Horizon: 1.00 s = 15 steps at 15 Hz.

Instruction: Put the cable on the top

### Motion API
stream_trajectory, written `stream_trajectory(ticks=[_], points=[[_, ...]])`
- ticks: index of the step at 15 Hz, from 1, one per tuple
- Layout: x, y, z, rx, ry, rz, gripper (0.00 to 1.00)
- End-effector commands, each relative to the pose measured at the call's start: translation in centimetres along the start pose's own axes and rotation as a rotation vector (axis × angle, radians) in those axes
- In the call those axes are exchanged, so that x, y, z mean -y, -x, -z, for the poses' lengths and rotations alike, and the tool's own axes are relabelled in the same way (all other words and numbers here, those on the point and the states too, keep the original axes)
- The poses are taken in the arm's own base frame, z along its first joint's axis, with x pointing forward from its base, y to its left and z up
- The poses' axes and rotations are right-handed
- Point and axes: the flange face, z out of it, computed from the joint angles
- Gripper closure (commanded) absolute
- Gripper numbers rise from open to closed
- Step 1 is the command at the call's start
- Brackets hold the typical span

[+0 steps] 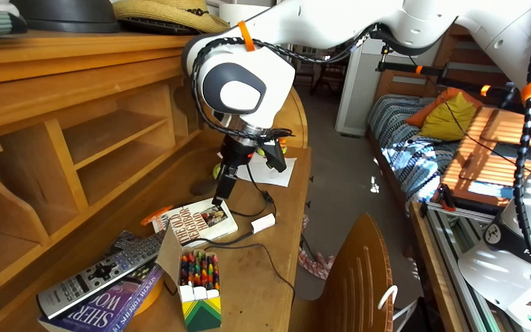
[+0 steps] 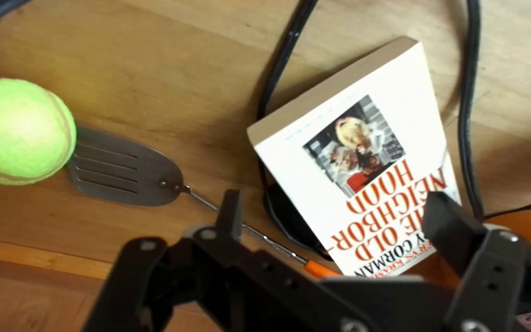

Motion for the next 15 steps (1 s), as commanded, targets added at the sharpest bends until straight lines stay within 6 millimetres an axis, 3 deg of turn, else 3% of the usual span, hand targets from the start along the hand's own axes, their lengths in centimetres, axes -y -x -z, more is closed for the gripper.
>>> stream_trajectory(ticks=[1,9,15], points=[[-0.3,0.7,-0.5,0.037,-0.091,-0.031,0.0],[-2.2,3.0,-4.1,-0.02,-0.137,-0.048,0.0],[-2.8,3.5,-6.2,-0.03,-0.146,-0.079,0.0]])
